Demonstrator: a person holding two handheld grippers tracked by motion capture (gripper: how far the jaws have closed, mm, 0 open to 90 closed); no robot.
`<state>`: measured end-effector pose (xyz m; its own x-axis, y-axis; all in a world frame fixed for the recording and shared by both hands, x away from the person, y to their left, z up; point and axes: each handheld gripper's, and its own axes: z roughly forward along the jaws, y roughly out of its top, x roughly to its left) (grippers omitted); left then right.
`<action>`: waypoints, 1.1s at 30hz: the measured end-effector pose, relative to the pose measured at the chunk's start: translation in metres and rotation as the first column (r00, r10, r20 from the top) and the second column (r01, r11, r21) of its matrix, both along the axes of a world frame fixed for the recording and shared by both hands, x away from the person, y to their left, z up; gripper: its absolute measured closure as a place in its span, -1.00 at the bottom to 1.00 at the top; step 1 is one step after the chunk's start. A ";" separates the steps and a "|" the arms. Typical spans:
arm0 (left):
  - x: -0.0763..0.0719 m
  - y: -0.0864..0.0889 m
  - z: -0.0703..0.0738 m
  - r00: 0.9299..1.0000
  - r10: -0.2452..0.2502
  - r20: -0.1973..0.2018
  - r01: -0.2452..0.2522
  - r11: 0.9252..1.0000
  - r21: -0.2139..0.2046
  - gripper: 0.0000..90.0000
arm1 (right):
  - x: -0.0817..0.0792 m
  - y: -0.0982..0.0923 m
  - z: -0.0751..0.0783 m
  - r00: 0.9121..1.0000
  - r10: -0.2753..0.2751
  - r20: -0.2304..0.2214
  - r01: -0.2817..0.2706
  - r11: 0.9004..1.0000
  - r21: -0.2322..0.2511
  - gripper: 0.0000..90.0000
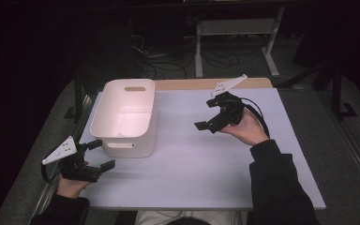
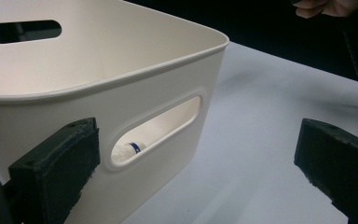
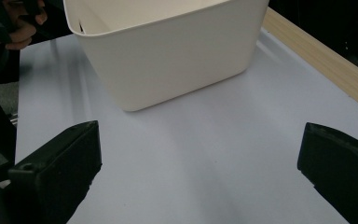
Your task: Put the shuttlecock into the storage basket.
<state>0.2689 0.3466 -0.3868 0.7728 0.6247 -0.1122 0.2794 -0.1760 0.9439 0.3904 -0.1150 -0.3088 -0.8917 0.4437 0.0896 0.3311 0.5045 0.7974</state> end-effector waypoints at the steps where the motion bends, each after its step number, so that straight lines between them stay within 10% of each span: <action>1: 0.000 0.000 0.000 1.000 0.000 0.000 0.000 1.000 -0.001 -1.00 | 0.000 -0.001 -0.001 1.000 0.001 0.003 -0.001 1.000 -0.001 -1.00; 33: 0.000 0.000 0.000 1.000 0.001 -0.001 -0.001 1.000 0.001 -1.00 | -0.013 -0.031 -0.031 0.998 -0.054 -0.029 0.054 0.999 0.005 -1.00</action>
<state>0.2690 0.3468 -0.3867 0.7718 0.6258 -0.1125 0.2805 -0.1764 0.9435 0.3778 -0.1465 -0.3403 -0.8635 0.4905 0.1172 0.3803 0.4807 0.7901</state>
